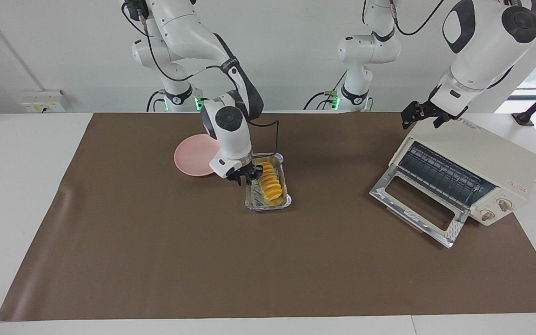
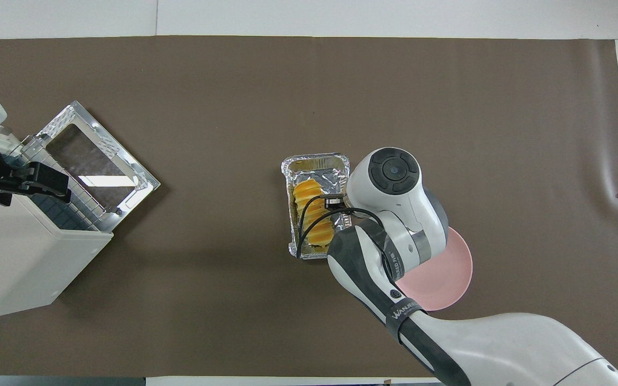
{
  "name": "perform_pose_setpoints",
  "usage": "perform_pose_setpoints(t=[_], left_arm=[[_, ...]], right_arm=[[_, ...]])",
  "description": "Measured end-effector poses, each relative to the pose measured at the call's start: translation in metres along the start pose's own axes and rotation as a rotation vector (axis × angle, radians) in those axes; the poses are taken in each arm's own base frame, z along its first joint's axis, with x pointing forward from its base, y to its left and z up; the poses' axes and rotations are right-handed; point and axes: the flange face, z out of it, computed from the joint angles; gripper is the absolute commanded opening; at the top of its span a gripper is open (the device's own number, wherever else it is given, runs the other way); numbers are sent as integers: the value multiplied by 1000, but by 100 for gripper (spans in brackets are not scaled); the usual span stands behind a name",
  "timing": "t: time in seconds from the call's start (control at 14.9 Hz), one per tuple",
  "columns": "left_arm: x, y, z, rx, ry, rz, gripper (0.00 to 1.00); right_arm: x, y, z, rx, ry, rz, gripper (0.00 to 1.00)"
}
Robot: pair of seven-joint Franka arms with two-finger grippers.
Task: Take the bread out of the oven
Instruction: 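Grasp the foil tray rim with the right gripper and slide it away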
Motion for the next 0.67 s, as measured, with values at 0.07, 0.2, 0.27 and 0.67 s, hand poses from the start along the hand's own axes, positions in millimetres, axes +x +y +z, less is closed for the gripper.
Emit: perform_pose_setpoints(t=[0.07,0.2,0.27,0.67], left_arm=[[0,0,0,0,0,1,100],[0,0,0,0,-1,1,100],[0,0,0,0,0,0,100],[0,-2,-1,0,3,-4,100]], right_arm=[[-2,-1,1,0,0,11,0],[-3,-3,-2,3,5,29,0],[-2,-2,-5,6,11,33,0],[57,82,-60,61,92,110,0]])
